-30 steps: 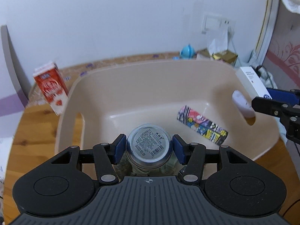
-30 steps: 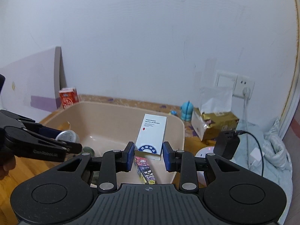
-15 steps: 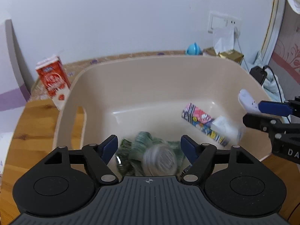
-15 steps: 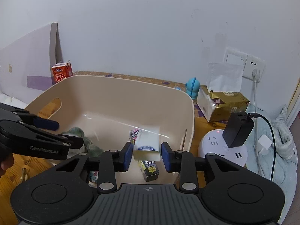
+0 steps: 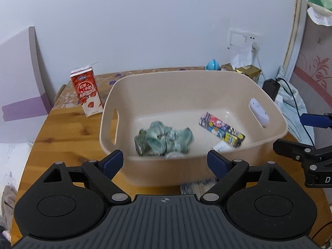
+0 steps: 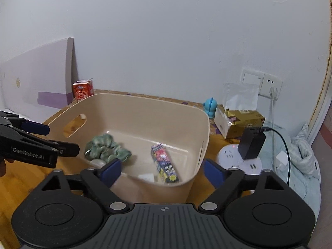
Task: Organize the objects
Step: 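Grasp cartoon tissue pack with left tool while right grasps black cube box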
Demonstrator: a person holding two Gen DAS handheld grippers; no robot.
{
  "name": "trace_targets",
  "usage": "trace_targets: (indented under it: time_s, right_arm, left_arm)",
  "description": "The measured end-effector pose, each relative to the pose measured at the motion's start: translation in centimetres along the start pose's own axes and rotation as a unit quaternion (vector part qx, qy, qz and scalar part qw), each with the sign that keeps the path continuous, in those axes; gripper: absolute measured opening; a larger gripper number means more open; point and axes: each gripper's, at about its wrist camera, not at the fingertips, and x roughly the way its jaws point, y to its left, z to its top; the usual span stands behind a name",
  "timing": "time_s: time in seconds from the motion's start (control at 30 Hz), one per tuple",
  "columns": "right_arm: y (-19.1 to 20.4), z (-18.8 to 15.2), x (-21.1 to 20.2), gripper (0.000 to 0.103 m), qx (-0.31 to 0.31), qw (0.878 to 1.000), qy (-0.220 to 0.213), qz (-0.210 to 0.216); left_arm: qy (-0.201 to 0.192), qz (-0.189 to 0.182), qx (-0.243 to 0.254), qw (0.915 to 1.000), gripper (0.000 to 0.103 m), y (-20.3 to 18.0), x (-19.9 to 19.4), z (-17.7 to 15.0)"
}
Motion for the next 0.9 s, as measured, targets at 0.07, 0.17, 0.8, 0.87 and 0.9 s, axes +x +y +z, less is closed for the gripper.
trace_targets:
  time_s: [0.07,0.17,0.8,0.87,0.9]
  right_arm:
    - [0.4,-0.6,-0.6,0.094,-0.003,1.0,0.005,0.003]
    - [0.8,-1.5,-1.2,0.1,-0.007,1.0,0.009,0.003]
    - [3.1,-7.5,4.7,0.103,0.005,0.996,0.09,0.015]
    - [2.8,-7.6,5.0,0.103,0.02,0.996,0.088,0.017]
    - [2.5,-7.6,5.2,0.103,0.029,0.996,0.087,0.02]
  left_arm:
    - [0.002,0.0,0.004,1.0,0.09,0.0,-0.8,-0.8]
    - [0.007,0.0,0.01,0.9999,0.09,-0.2,-1.5,-2.0]
    - [0.131,-0.038,0.026,0.9903,0.089,-0.5,4.9,-8.4]
    - [0.134,-0.051,0.016,0.9896,0.089,-0.1,5.2,-8.2]
    - [0.136,-0.057,0.01,0.989,0.089,0.1,5.4,-8.1]
